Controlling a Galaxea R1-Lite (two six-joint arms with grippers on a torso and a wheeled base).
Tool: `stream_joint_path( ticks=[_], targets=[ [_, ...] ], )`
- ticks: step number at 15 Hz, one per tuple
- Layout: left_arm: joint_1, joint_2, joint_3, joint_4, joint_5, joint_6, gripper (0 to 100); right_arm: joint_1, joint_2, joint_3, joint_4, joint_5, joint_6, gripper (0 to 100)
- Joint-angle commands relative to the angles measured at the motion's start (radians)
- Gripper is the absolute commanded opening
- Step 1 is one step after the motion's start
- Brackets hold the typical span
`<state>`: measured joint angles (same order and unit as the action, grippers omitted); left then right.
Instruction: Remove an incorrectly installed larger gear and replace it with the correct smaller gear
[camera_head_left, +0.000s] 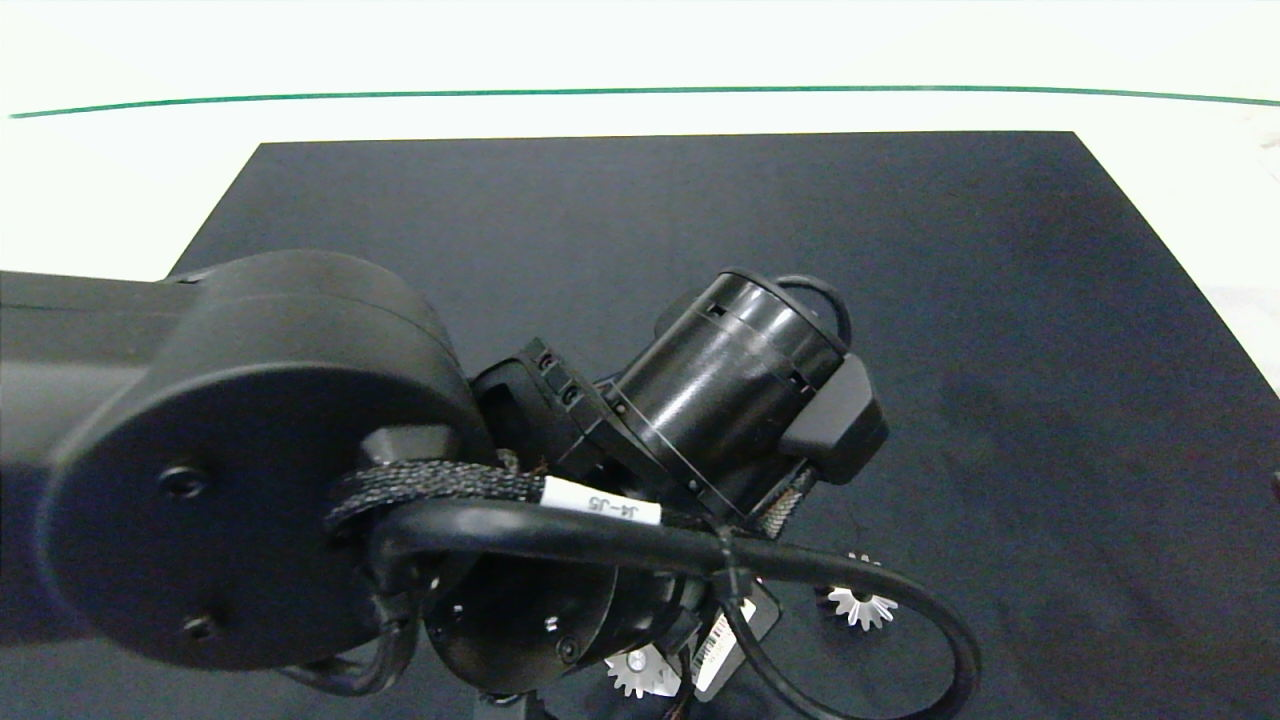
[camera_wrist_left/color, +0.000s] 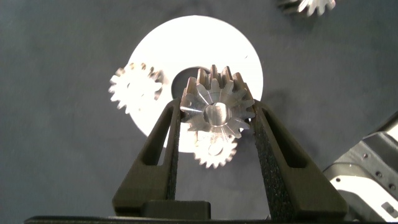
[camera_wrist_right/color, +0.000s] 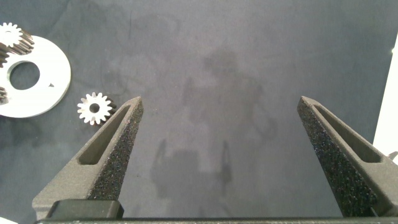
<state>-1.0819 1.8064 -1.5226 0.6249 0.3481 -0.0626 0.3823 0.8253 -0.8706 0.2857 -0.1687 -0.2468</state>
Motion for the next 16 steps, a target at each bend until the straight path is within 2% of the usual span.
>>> stream_joint_path(
  ticks=[1,5,8,10,16],
  targets=[
    [-0.015,0.050,-0.045,0.003,0.002,0.000,22,0.001,0.003,0.001,0.001,-0.002,-0.002,100],
    [-0.055,0.100,-0.122,0.003,0.002,0.004,22,0.001,0.000,0.001,0.001,-0.002,-0.002,100],
    [-0.055,0.133,-0.130,0.001,0.005,0.030,22,0.001,0.001,0.001,0.001,0.000,-0.002,100],
    [-0.042,0.139,-0.128,0.001,0.005,0.069,22,0.001,0.000,0.001,0.001,0.000,-0.002,100],
    [-0.024,0.163,-0.130,0.001,0.005,0.104,22,0.001,-0.002,0.001,0.001,0.000,-0.002,100]
  ],
)
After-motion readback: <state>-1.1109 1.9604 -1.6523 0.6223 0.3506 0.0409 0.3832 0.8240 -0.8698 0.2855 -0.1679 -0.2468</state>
